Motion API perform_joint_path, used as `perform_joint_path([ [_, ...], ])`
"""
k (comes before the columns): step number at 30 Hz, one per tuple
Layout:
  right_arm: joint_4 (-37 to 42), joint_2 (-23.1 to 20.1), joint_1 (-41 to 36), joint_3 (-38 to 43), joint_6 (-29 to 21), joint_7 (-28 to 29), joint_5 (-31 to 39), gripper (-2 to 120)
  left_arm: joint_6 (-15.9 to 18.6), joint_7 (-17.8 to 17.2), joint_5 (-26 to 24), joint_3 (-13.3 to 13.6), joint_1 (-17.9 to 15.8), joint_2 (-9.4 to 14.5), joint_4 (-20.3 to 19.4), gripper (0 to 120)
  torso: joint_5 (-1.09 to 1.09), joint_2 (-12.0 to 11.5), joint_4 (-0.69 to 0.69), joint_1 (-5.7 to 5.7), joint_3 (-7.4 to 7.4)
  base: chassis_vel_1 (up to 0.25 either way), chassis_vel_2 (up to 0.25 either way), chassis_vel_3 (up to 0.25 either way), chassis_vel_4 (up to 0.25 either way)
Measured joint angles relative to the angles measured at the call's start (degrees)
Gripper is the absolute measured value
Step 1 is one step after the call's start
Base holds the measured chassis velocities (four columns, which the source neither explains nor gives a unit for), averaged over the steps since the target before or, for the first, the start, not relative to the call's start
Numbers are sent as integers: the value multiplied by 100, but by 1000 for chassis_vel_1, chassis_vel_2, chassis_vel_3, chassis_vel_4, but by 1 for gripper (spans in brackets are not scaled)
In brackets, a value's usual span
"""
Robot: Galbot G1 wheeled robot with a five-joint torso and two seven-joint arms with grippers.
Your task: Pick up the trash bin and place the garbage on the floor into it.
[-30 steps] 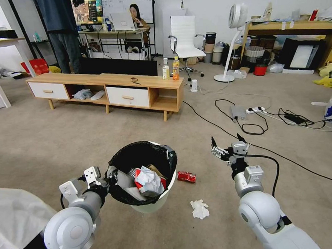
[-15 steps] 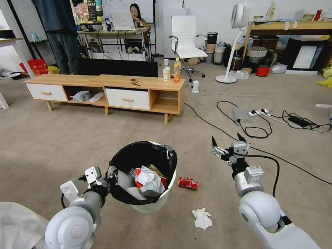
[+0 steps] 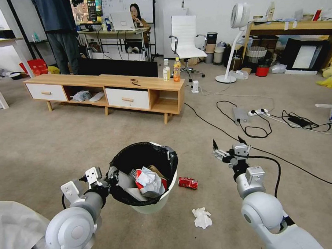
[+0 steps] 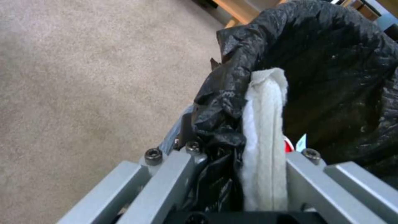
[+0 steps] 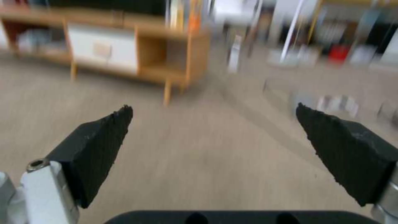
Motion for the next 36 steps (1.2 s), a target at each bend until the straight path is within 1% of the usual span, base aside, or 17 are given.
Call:
perform_joint_path([
  [1, 102, -63, -62, -31, -543, 50, 283, 100, 0, 0, -1, -10, 17, 4, -12, 7, 0, 0, 0, 0, 0, 0, 0, 0, 0],
  [2, 102, -63, -62, -31, -543, 50, 283, 100, 0, 0, -1, -10, 17, 4, -12, 7, 0, 0, 0, 0, 0, 0, 0, 0, 0],
  [3, 247, -134, -159, -56, -1285, 140, 623, 100, 0, 0, -1, -25, 38, 17, -22, 7, -1, 0, 0, 0, 0, 0, 0, 0, 0],
  [4, 295, -151, -190, -68, -1559, 193, 779, 100, 0, 0, -1, -28, 44, 20, -26, 7, -1, 0, 0, 0, 0, 0, 0, 0, 0],
  [5, 295, -151, -190, -68, -1559, 193, 779, 100, 0, 0, -1, -28, 44, 20, -26, 7, -1, 0, 0, 0, 0, 0, 0, 0, 0],
  [6, 394, -183, -258, -99, -2058, 357, 1238, 100, 0, 0, -2, -34, 55, 28, -30, 7, 0, 0, 0, 0, 0, 0, 0, 0, 0],
  [7, 394, -183, -258, -99, -2058, 357, 1238, 100, 0, 0, -2, -34, 55, 28, -30, 7, 0, 0, 0, 0, 0, 0, 0, 0, 0],
  [8, 402, -206, -316, -124, -2211, 397, 1433, 100, 0, 0, -3, -37, 57, 28, -34, 7, -1, 0, 0, 0, 0, 0, 0, 0, 0],
  [9, 301, -224, -389, -156, -2284, 349, 1402, 100, 0, 0, -3, -38, 64, 22, -36, 7, -1, 0, 1, 0, 0, 0, 0, 0, 0],
  [15, -46, -255, -620, -247, -2301, 3, 1101, 100, 0, 10, -2, -33, 96, 15, -38, 7, 0, 0, -1, 0, 0, 0, 0, 0, 0],
  [17, -315, -219, -697, -329, -2291, -252, 968, 100, 0, 13, 2, -31, 99, 14, -37, 7, -1, 0, -1, 0, 0, 0, 0, 0, 0],
  [19, -539, -181, -700, -396, -2276, -467, 908, 100, 0, 14, 4, -24, 100, 8, -38, 7, 0, 0, 0, 0, 0, 0, 0, 0, 0],
  [23, -875, -132, -613, -515, -2174, -655, 868, 100, 0, 18, 20, -10, 128, -2, -44, 7, 0, 0, 0, 0, 0, 0, 0, 0, 0],
  [25, -1286, -36, -470, -633, -1940, -773, 855, 100, -1, 30, 48, -4, 170, -11, -55, 7, 0, -1, 1, 0, 0, 0, 0, 0, 0],
  [29, -1669, 46, -356, -691, -1705, -889, 800, 100, -2, 32, 60, -5, 177, -14, -60, 7, -1, -1, 1, 0, 0, 0, 0, 0, 0],
  [31, -2088, 100, -257, -741, -1410, -1088, 746, 100, -4, 34, 68, -1, 175, -22, -65, 7, 0, -1, 0, 0, 0, 0, 0, 0, 0],
  [36, -2362, 107, -218, -771, -1134, -1259, 676, 100, -6, 38, 96, 25, 173, -55, -51, 7, 0, -1, 0, 0, 0, 0, 0, 0, 0],
])
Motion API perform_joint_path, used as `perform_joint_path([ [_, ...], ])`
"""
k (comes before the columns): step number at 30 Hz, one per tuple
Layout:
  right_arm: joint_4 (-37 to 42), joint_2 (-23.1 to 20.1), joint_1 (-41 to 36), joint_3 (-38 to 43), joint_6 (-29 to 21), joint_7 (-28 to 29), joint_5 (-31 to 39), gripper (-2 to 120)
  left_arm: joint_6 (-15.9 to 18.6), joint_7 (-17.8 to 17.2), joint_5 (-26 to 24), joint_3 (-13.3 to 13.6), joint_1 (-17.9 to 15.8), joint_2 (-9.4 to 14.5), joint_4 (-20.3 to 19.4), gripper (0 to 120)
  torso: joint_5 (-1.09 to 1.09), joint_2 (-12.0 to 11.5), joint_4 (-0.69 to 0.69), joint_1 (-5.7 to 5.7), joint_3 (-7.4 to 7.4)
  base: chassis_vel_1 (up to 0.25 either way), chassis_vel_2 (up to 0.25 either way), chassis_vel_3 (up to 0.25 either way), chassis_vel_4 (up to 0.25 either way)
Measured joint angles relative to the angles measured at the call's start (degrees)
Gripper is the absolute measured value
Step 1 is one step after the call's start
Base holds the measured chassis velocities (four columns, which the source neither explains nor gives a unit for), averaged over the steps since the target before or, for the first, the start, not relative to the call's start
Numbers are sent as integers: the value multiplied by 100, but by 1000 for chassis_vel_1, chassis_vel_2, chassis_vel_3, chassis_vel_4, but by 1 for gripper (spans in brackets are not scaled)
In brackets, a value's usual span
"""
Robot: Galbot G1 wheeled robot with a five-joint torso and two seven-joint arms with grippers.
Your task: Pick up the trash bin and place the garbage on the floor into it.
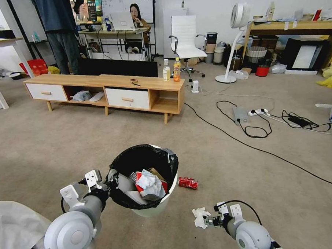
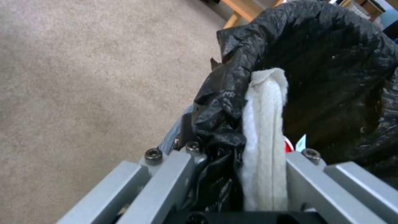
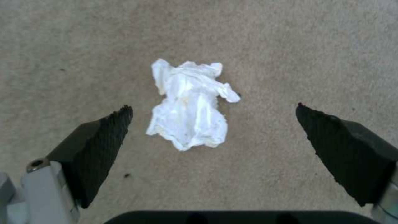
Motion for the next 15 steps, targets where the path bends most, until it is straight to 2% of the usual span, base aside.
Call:
perform_joint_path([
  [8, -703, 113, 136, -110, 717, -373, -266, 100, -7, 15, 79, 72, -3, -73, 44, 7, 0, 0, -1, 0, 0, 0, 0, 0, 0],
  [9, -927, 213, 219, -178, 918, -442, -316, 100, -9, 18, 93, 78, 7, -78, 49, 7, 0, 0, 0, 0, 0, 0, 0, 0, 0],
  [15, -1617, 572, 508, -349, 1404, -599, -434, 100, -13, 34, 102, 46, 63, -63, 29, 7, 0, 0, 1, 0, 0, 0, 0, 0, 0],
])
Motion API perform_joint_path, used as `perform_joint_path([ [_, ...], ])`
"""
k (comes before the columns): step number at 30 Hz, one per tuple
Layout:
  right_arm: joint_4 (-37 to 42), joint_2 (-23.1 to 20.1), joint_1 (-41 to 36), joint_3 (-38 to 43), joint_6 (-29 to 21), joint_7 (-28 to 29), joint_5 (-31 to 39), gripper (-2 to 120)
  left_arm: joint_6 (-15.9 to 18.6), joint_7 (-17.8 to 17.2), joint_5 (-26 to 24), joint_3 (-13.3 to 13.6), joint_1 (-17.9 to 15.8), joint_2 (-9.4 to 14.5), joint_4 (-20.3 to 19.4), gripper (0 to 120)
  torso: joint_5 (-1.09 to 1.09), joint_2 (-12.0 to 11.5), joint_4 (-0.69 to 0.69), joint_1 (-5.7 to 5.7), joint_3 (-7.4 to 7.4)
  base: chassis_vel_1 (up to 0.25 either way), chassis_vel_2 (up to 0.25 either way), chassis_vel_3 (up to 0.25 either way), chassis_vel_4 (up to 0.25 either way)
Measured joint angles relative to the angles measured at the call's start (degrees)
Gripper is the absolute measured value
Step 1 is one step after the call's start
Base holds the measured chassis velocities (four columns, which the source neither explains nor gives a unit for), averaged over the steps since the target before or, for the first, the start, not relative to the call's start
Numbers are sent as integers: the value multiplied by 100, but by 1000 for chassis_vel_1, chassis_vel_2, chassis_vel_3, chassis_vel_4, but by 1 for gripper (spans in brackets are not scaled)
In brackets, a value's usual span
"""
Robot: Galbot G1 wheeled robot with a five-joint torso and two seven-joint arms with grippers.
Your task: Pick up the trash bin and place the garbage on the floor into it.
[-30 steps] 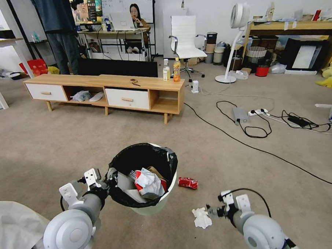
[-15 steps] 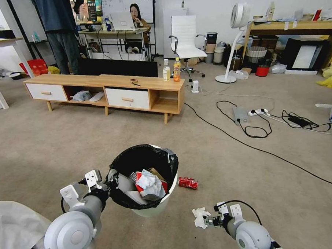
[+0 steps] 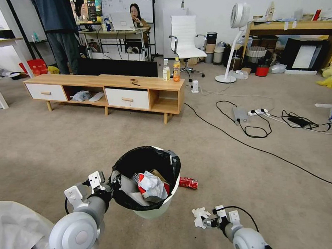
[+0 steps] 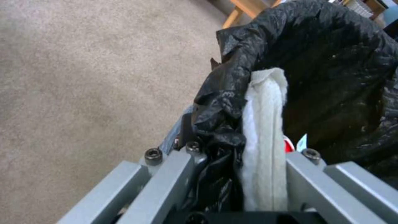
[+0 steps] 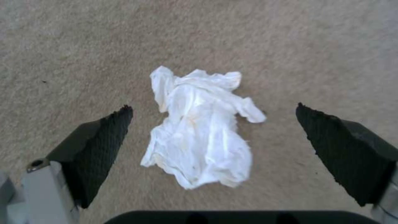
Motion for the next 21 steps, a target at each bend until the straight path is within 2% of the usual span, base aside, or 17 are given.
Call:
perform_joint_path([
  [21, -1174, 512, 421, -158, 476, -212, -325, 100, -7, 20, -5, -52, 93, 66, -52, 7, 0, 0, 0, 0, 0, 0, 0, 0, 0],
])
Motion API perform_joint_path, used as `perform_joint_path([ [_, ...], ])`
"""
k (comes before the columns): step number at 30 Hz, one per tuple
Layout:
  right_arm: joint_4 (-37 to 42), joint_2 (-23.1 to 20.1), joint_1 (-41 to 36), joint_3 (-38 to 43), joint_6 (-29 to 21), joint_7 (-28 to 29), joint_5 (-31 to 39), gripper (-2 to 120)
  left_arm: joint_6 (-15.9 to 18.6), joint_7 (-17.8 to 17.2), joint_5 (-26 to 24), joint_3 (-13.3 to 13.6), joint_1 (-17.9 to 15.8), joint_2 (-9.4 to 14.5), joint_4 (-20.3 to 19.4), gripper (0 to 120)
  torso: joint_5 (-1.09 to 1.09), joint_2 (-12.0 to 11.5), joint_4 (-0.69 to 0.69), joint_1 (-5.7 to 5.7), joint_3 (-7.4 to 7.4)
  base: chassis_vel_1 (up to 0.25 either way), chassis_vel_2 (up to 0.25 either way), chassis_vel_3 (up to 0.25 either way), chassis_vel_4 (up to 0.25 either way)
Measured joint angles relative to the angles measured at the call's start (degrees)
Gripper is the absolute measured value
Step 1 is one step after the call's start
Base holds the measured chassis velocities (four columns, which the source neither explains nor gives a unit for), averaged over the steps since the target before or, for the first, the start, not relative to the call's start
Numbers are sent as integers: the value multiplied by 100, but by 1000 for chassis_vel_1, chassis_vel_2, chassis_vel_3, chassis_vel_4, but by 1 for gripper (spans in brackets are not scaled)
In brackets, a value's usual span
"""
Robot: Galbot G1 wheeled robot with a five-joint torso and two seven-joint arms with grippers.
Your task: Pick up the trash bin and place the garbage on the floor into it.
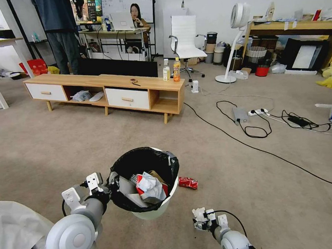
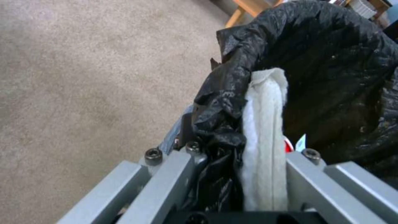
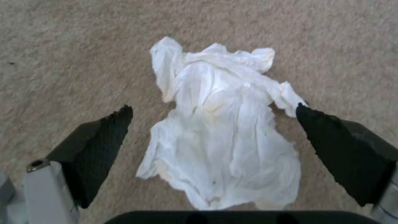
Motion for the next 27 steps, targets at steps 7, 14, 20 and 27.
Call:
perform_joint_path([
  [7, -208, 51, 107, 67, 54, -42, -78, 100, -4, 0, 8, -6, 25, -31, -10, 7, 0, 0, 0, 0, 0, 0, 0, 0, 0],
  [14, -246, 56, 108, 147, 49, -150, -151, 88, -9, 4, 20, -9, 26, -41, -10, 7, 0, 0, 0, 0, 0, 0, 0, 0, 0],
  [20, -232, 59, 27, 226, 31, -235, -118, 60, -21, 27, 36, 7, 10, -48, 25, 7, 0, 0, 0, 0, 0, 0, 0, 0, 0],
  [27, -197, 46, -4, 246, 43, -290, -35, 39, -50, 49, 55, 16, -3, -61, 35, 7, 0, 0, -1, 0, 0, 0, 0, 0, 0],
])
